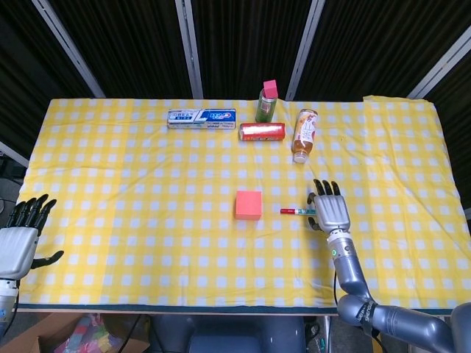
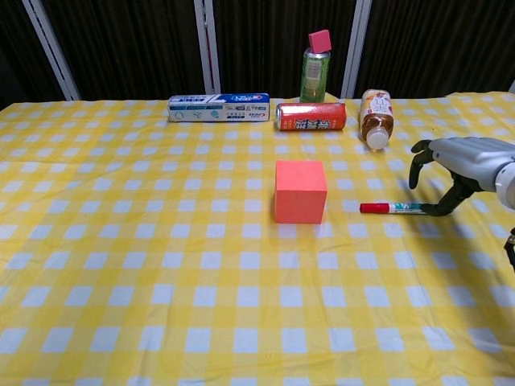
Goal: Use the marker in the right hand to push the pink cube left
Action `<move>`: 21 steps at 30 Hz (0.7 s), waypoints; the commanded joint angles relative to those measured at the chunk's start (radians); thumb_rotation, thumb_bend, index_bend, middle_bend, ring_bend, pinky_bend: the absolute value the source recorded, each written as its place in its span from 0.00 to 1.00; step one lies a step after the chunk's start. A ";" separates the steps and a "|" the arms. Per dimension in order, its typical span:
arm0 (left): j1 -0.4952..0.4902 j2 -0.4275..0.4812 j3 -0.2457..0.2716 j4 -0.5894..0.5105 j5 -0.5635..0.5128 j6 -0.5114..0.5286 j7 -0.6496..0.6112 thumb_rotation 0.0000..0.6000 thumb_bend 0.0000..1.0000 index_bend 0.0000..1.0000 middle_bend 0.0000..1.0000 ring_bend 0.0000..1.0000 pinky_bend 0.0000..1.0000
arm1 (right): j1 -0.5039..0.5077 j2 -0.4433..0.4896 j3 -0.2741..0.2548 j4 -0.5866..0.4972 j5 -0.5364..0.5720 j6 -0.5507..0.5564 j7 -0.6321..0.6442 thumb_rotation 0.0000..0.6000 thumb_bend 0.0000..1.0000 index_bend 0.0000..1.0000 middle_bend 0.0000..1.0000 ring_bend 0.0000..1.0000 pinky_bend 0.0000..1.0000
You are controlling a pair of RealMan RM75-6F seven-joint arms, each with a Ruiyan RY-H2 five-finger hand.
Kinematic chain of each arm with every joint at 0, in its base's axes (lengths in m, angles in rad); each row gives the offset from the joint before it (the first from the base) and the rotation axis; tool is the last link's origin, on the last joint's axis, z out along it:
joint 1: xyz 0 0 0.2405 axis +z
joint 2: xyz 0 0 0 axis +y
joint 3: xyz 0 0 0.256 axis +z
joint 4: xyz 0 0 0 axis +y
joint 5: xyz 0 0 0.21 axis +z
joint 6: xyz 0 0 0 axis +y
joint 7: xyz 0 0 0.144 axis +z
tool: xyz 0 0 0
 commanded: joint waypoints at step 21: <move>-0.004 0.008 0.000 -0.007 -0.011 -0.012 -0.020 1.00 0.00 0.05 0.00 0.00 0.03 | 0.021 -0.124 -0.006 0.201 -0.023 -0.034 0.056 1.00 0.41 0.41 0.09 0.00 0.04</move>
